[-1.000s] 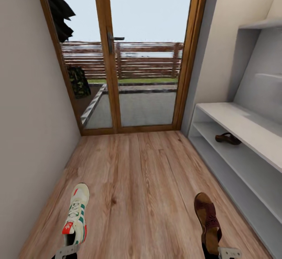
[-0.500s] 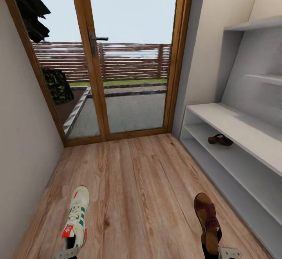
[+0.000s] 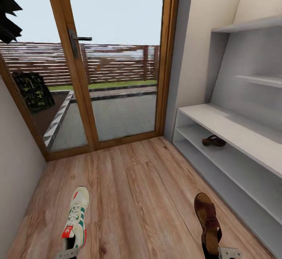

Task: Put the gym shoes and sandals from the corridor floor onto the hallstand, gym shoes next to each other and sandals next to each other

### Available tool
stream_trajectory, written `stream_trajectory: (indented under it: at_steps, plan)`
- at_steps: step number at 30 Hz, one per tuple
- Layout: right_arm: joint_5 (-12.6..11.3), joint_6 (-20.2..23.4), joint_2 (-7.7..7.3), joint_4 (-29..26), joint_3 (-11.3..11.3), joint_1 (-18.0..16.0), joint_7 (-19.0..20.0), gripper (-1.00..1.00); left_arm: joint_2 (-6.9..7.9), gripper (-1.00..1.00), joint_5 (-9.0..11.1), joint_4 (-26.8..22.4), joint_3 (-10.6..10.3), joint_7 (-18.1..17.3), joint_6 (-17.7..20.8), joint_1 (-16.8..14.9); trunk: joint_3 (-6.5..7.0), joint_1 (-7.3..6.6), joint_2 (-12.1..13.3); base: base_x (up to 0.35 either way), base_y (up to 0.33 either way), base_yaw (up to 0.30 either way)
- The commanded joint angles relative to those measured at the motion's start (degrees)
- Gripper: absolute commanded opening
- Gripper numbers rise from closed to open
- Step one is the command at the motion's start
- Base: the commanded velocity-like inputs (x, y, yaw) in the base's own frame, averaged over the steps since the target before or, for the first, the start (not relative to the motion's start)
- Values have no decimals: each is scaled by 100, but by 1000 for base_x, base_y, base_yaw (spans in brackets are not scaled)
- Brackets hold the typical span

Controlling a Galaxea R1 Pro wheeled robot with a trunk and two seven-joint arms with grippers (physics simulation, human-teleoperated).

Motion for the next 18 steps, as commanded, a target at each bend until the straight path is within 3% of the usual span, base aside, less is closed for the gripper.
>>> stream_trajectory:
  at_steps: [1,14,18]
  plan:
    - [58,-22,6,3,-48,-7,45,-100,-5,-100,-36,4,45,-54,-19,-5,-1,2,-2,277,222,-241]
    - [58,-22,6,4,-48,-7,45,-100,-7,-100,-36,4,36,-55,-21,-5,42,2,-2,257,226,-241]
    - [58,-22,6,6,-48,-7,45,-100,-7,-100,-43,4,15,-55,-26,-5,56,2,-2,261,101,-241]
